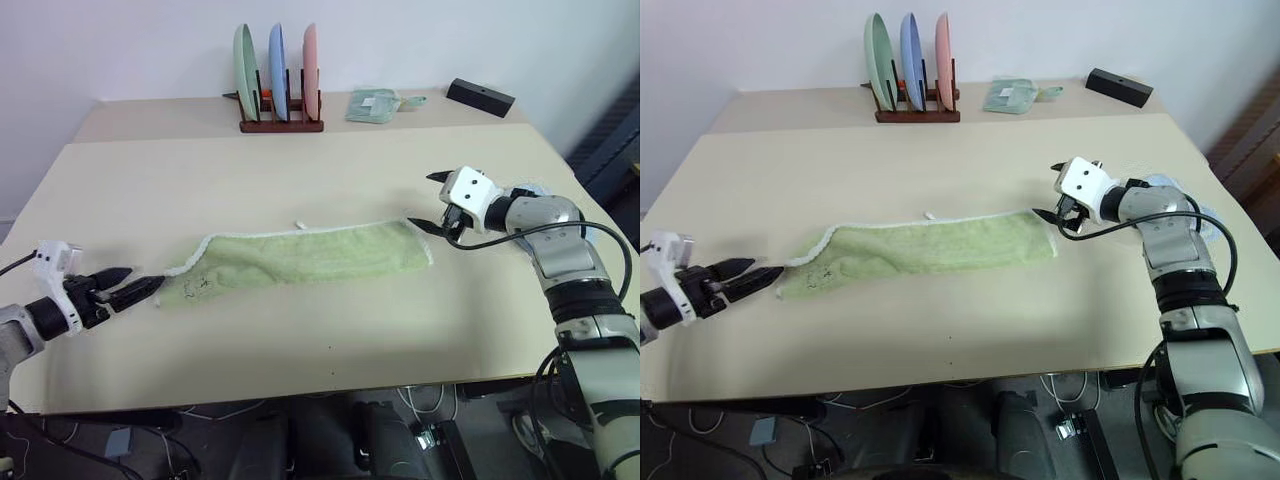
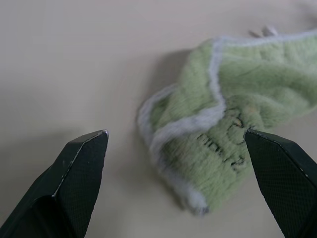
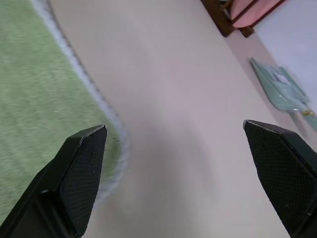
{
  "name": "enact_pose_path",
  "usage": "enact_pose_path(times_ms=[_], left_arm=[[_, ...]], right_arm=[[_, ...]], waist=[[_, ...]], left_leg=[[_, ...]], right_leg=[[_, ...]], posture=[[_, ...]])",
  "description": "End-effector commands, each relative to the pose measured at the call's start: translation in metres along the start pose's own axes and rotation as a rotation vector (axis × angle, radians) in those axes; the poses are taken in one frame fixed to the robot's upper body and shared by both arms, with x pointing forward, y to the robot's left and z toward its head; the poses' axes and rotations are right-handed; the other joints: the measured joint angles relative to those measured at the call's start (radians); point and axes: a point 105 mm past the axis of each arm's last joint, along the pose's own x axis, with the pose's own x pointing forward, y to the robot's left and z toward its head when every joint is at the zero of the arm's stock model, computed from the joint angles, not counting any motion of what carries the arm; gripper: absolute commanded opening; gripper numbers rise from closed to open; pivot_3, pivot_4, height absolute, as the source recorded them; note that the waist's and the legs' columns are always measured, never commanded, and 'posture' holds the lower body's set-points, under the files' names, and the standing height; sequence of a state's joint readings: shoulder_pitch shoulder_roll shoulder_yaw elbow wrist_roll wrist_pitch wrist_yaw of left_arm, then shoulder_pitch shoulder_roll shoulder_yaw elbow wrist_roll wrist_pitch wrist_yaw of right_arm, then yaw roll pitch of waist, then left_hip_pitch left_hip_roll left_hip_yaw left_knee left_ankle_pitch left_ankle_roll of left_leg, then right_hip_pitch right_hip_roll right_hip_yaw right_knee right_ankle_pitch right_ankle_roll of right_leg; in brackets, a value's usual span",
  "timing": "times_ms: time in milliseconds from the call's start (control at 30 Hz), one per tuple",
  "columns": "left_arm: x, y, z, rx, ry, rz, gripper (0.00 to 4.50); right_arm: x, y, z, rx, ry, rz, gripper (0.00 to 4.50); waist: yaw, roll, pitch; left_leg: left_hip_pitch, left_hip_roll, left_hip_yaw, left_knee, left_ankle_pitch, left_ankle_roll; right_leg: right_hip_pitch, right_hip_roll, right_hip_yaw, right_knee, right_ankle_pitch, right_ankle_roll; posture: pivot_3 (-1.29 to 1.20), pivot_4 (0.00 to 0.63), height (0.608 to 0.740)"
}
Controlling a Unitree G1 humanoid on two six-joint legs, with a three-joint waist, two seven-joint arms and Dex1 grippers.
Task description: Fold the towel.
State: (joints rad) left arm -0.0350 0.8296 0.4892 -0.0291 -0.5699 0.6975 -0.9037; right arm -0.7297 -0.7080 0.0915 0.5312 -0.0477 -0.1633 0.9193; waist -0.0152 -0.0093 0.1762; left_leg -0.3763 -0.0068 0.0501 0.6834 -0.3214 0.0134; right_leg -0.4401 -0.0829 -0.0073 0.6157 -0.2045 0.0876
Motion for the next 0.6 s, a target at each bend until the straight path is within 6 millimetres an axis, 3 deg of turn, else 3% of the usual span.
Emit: enact_pose_path(times_ms=[33, 167, 233, 400, 500, 600], left_arm=[[0.019, -0.01, 0.006, 0.186, 0.001, 0.013, 4.48], [0.036, 0.004, 0.002, 0.389, 0.016, 0.104, 4.48], [0.041, 0.025, 0.009, 0.416, -0.021, 0.23, 4.48], [0.053, 0.048, 0.029, 0.24, -0.169, 0.371, 4.48], [0.056, 0.058, 0.021, 0.171, -0.155, 0.428, 4.48], [0.054, 0.05, 0.018, 0.172, -0.165, 0.379, 4.48]], right_arm=[[-0.008, -0.007, 0.014, -0.012, -0.043, -0.038, 4.5], [-0.008, -0.002, 0.019, 0.01, -0.064, -0.042, 4.5], [-0.009, -0.003, 0.021, 0.011, -0.067, -0.049, 4.5], [-0.012, 0.0, 0.02, 0.015, -0.06, -0.052, 4.5], [-0.014, 0.001, 0.02, 0.014, -0.059, -0.054, 4.5], [-0.019, 0.0, 0.024, 0.006, -0.064, -0.049, 4.5]], waist=[[-0.002, 0.0, 0.0], [-0.004, 0.0, 0.0], [-0.004, 0.0, 0.0], [0.003, 0.0, 0.0], [0.002, 0.0, 0.0], [-0.001, 0.0, 0.0]], left_leg=[[0.0, 0.0, 0.0, 0.0, 0.0, 0.0], [0.0, 0.0, 0.0, 0.0, 0.0, 0.0], [0.0, 0.0, 0.001, -0.001, 0.0, 0.0], [-0.001, -0.001, 0.001, 0.0, 0.0, 0.001], [-0.001, -0.001, 0.002, 0.001, 0.0, 0.001], [-0.001, -0.001, 0.003, 0.0, 0.0, 0.001]], right_leg=[[0.0, 0.0, 0.0, 0.0, 0.0, -0.001], [0.0, 0.001, 0.0, 0.0, 0.001, 0.001], [-0.001, 0.001, 0.0, 0.0, 0.001, 0.001], [0.0, 0.001, -0.002, 0.0, 0.001, 0.002], [0.0, 0.001, -0.002, -0.001, 0.001, 0.002], [0.0, 0.002, -0.002, -0.001, 0.001, 0.002]], posture=[[0.0, 0.15, 0.74], [0.0, 0.15, 0.74], [0.0, 0.15, 0.74], [0.0, 0.15, 0.74], [0.0, 0.15, 0.74], [0.0, 0.15, 0.74]])
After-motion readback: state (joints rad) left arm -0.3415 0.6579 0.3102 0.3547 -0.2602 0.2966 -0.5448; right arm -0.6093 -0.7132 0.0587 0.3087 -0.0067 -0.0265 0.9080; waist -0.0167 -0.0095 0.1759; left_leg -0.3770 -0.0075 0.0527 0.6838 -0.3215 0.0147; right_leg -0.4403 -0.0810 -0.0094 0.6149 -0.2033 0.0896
